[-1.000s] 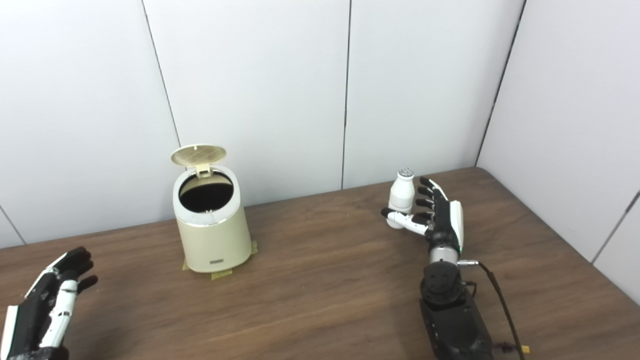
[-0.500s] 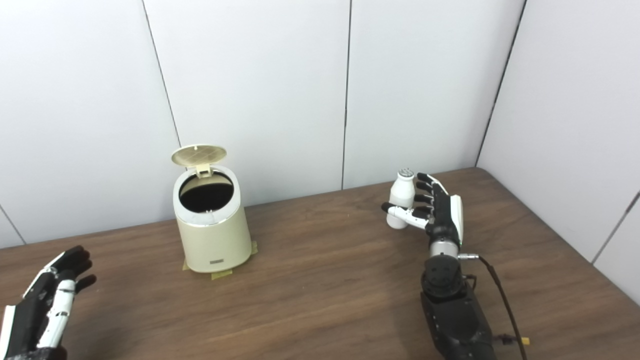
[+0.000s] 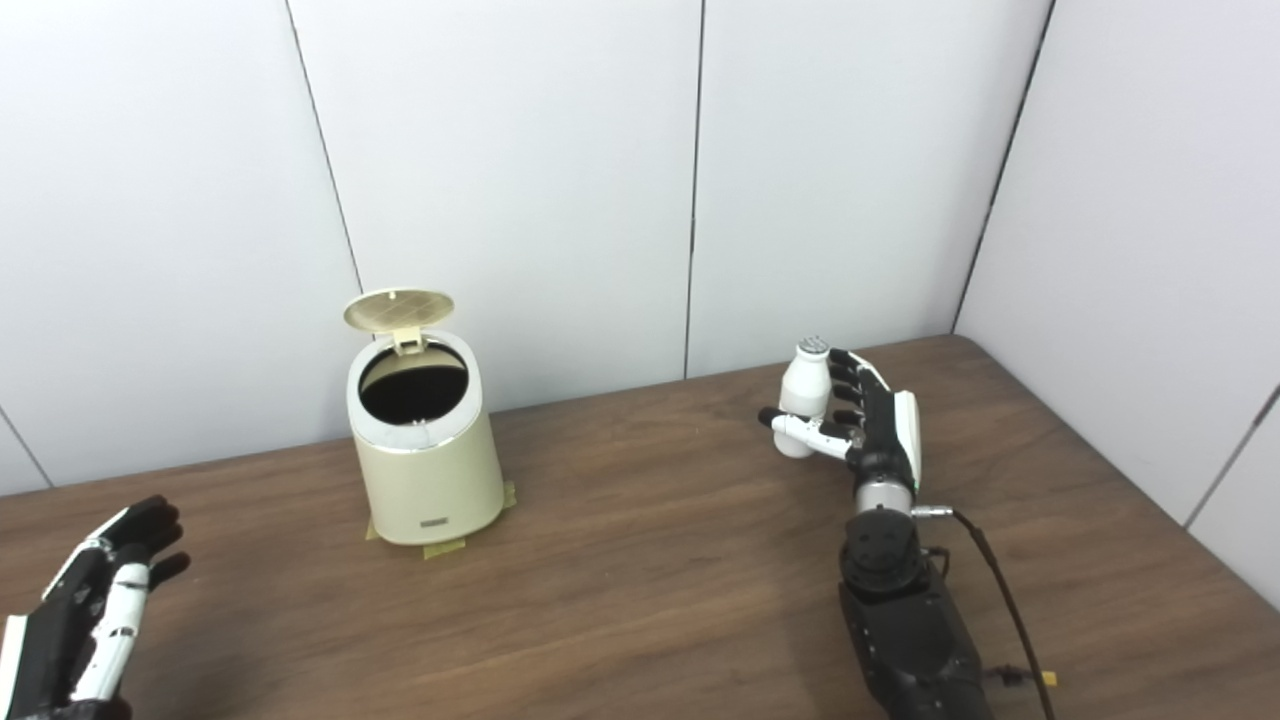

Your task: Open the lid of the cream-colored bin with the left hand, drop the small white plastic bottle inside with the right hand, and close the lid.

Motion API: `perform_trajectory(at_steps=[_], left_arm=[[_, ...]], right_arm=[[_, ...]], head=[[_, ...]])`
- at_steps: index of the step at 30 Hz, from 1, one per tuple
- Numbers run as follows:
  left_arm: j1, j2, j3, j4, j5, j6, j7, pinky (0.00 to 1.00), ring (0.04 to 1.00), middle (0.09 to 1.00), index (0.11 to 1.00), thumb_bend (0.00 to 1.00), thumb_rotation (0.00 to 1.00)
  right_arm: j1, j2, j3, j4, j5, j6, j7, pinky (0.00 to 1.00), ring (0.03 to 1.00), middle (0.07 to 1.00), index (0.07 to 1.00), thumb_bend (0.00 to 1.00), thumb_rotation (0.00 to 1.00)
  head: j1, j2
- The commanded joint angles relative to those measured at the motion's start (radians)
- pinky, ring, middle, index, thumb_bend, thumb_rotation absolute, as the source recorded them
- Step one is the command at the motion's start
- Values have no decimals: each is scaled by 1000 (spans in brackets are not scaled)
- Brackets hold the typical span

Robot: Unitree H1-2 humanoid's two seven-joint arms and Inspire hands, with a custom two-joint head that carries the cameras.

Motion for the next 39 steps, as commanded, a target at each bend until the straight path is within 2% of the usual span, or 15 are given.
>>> perform_trajectory(at_steps=[1,11,17,18,20,29,35,39], left_arm=[[-26,2,0,-26,-6,-13,1,793,838,819,807,114,486],[-24,2,-3,-36,-3,-4,0,788,838,819,803,111,495],[-22,-3,-3,-49,-2,11,3,784,836,818,805,115,503],[-22,-3,-3,-47,-3,9,2,793,840,820,808,112,503],[-20,-3,-3,-47,-1,8,2,798,842,822,809,113,506],[-16,-1,-1,-48,-1,15,1,799,843,824,811,119,558],[-18,-2,-1,-40,4,11,3,810,849,825,808,115,543],[-18,2,0,-38,2,5,-1,794,843,822,805,115,531]], right_arm=[[-55,-32,4,-4,-14,-36,-5,705,784,798,785,815,202],[-64,-31,19,8,-50,-17,-41,635,722,749,750,812,181],[-76,-29,20,48,-72,-51,-93,563,640,654,628,790,63],[-77,-29,21,55,-74,-54,-100,531,613,623,546,631,104],[-79,-30,22,63,-73,-58,-107,491,575,584,498,540,126],[-80,-28,7,102,-29,-144,-96,447,495,523,484,514,123],[-81,-30,11,115,-28,-141,-93,405,460,505,484,514,128],[-78,-28,15,116,-34,-142,-100,416,462,507,484,514,127]], head=[[-1,1],[3,2],[3,2],[3,4],[3,4],[2,6],[5,2],[5,1]])
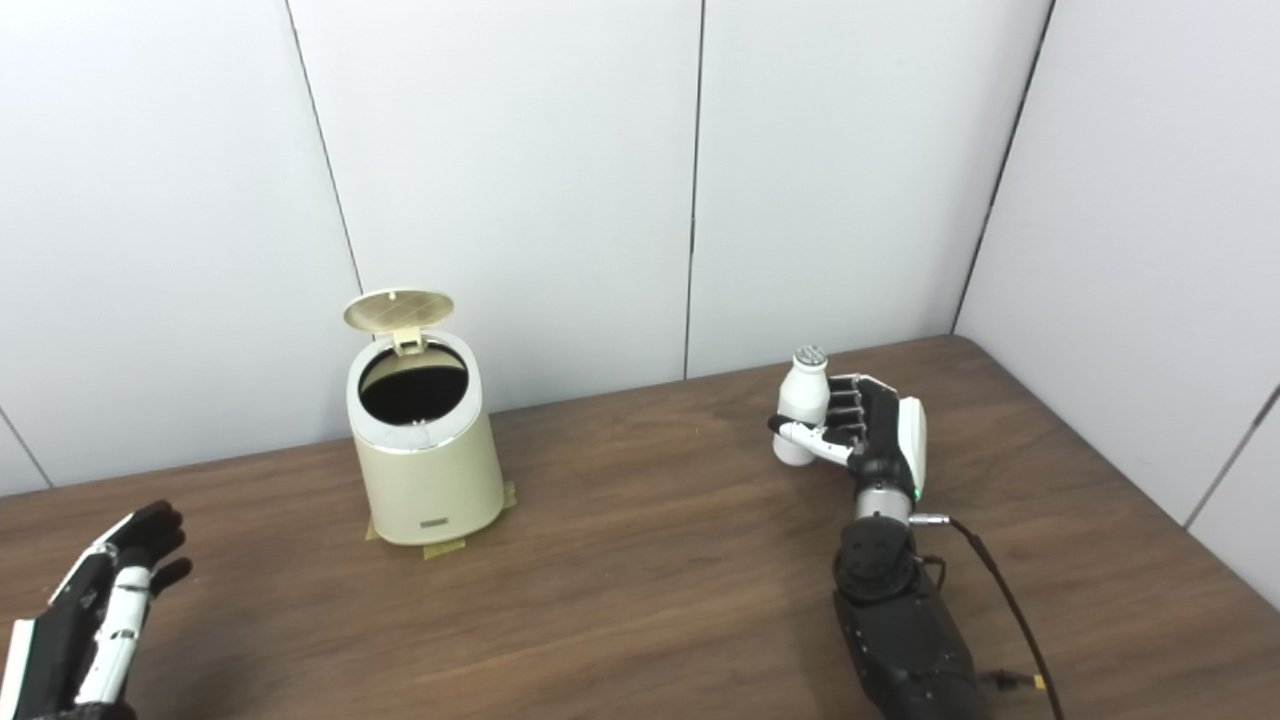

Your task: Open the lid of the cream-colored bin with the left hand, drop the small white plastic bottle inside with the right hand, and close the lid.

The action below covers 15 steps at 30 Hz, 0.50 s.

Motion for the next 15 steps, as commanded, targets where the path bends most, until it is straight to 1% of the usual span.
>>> perform_trajectory(at_steps=[1,3,4,6,9,11,13,15], left_arm=[[-24,8,1,-28,-2,-27,0,792,842,822,806,118,530],[-24,8,-1,-29,6,-28,2,791,842,821,805,119,534],[-24,8,-2,-29,8,-29,3,793,843,822,806,119,538],[-24,6,-2,-27,5,-34,1,800,847,824,809,117,552],[-25,0,-3,-29,4,-30,5,799,840,818,800,120,555],[-26,-2,-3,-23,6,-39,6,804,844,818,801,123,557],[-28,-1,-6,-19,13,-45,6,784,837,817,802,125,555],[-29,-4,-7,-18,13,-49,6,774,834,815,798,127,552]], right_arm=[[-48,-25,1,-16,-10,-35,-8,412,459,504,484,514,127],[-46,-23,1,-19,-5,-43,-6,410,458,504,484,514,123],[-45,-22,1,-26,-5,-37,-4,414,463,500,480,520,63],[-39,-18,2,-58,1,-7,11,443,502,514,462,523,13],[-31,-16,6,-104,8,12,38,451,501,508,461,524,1],[-30,-14,7,-132,9,23,49,451,492,499,467,525,0],[-28,-12,12,-161,4,33,55,443,484,492,477,526,0],[-29,-7,18,-195,-6,60,55,425,467,482,493,525,0]], head=[[-2,1],[0,-1],[0,-1],[2,0],[6,-1],[7,-1],[10,-3],[13,-4]])
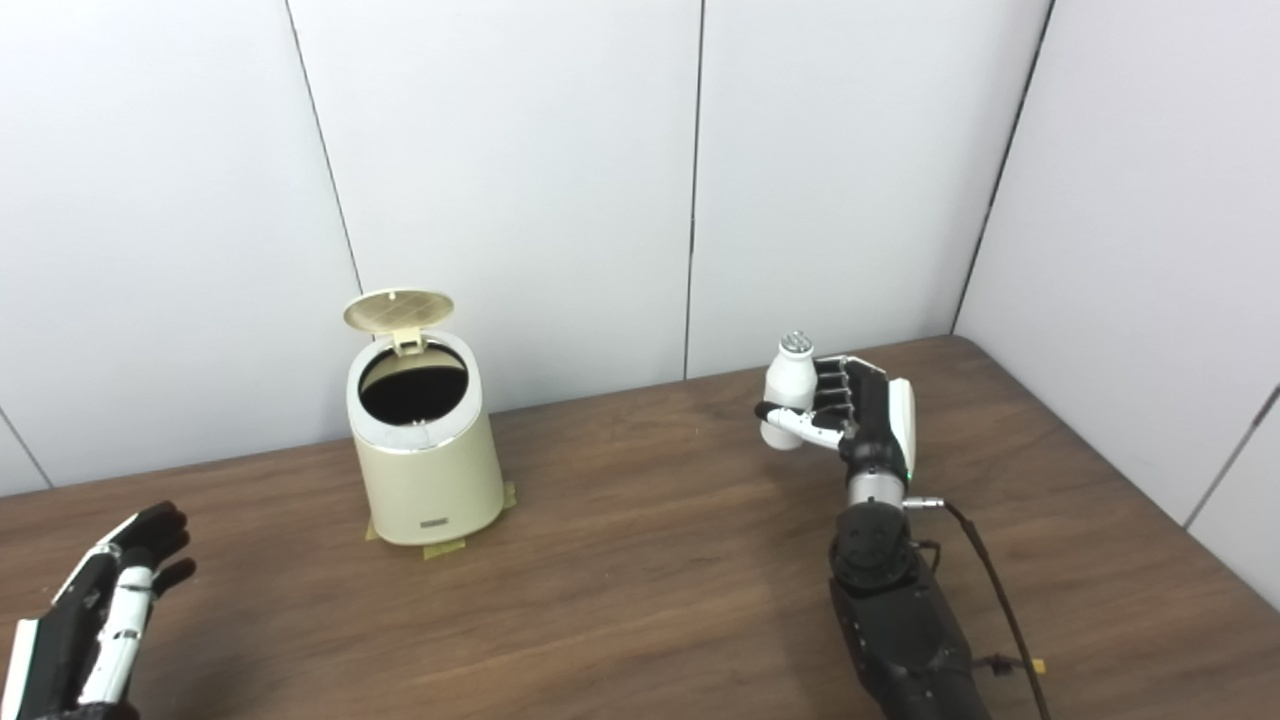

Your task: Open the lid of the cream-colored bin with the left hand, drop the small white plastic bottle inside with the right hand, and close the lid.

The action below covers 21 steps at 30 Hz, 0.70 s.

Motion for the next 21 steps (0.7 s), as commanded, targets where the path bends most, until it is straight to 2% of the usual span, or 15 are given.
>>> perform_trajectory(at_steps=[1,7,14,17,21], left_arm=[[-29,-2,-3,-20,1,-47,5,773,833,814,797,128,549],[-28,-13,-5,-39,8,-32,12,752,818,804,789,123,499],[-28,-13,-8,-33,16,-44,11,759,826,809,793,131,466],[-28,-11,-10,-26,16,-50,8,778,834,817,798,145,505],[-25,-11,-18,-16,28,-70,7,788,837,819,800,160,548]], right_arm=[[-38,-10,6,-66,-23,16,5,418,460,477,501,525,0],[-33,3,35,-191,-44,123,45,415,476,490,481,526,0],[-34,12,61,-278,-34,148,106,392,451,491,476,526,0],[-36,26,70,-324,-34,162,131,385,438,488,478,526,0],[-38,44,86,-397,-53,214,154,377,428,472,501,525,0]], head=[[1,1],[6,1],[14,4],[24,4],[55,2]])
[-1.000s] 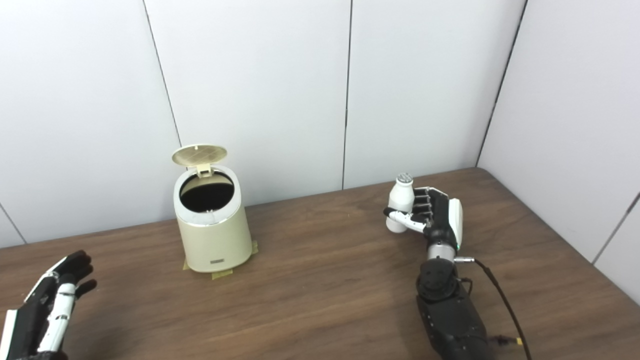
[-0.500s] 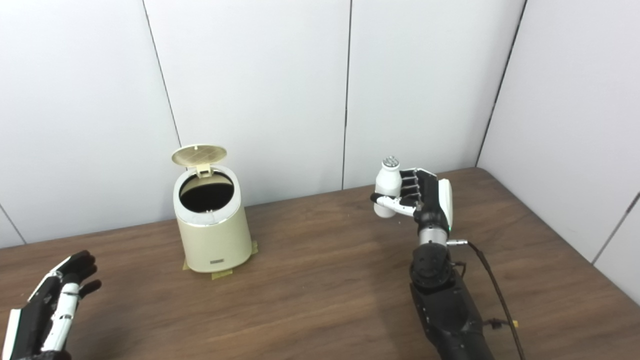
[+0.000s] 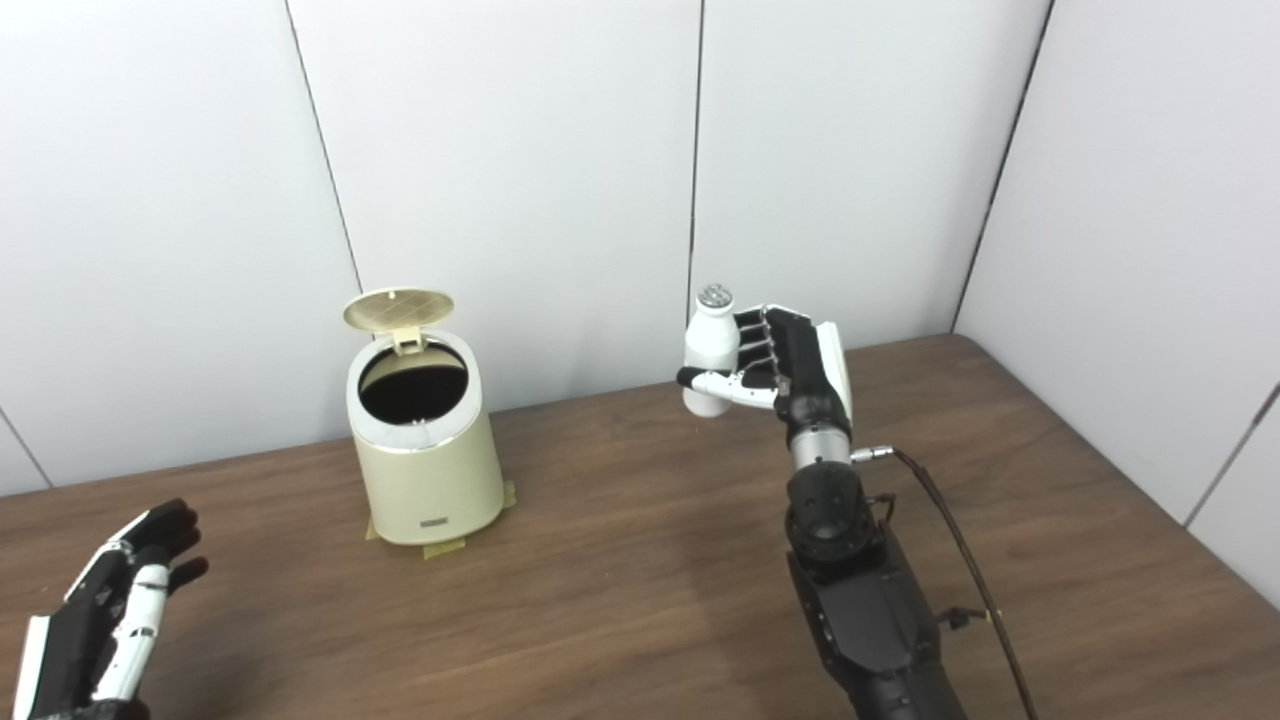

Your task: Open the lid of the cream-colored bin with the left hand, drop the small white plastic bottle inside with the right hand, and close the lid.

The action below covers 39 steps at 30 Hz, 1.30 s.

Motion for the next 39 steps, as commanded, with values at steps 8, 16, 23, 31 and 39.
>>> perform_trajectory(at_steps=[8,16,23,31,39], left_arm=[[-29,-8,-19,36,40,-115,16,755,817,804,783,197,566],[-27,-20,-34,98,75,-153,42,750,810,800,784,200,571],[-27,-41,-43,120,110,-153,74,743,804,794,779,191,562],[-27,-47,-63,136,157,-168,97,721,790,787,777,181,606],[-24,-55,-72,141,162,-153,111,725,794,793,784,171,635]], right_arm=[[-58,7,52,-106,-72,-34,31,406,446,478,489,527,0],[-74,43,92,-116,-61,-49,81,396,431,468,505,527,0],[-86,79,101,-121,-61,-36,115,356,414,477,513,522,0],[-134,99,146,-105,-78,-57,147,374,440,471,518,518,0],[-199,139,158,-58,-68,-98,154,432,456,465,505,519,0]], head=[[63,-10],[111,-26],[164,-37],[197,-52],[215,-57]])
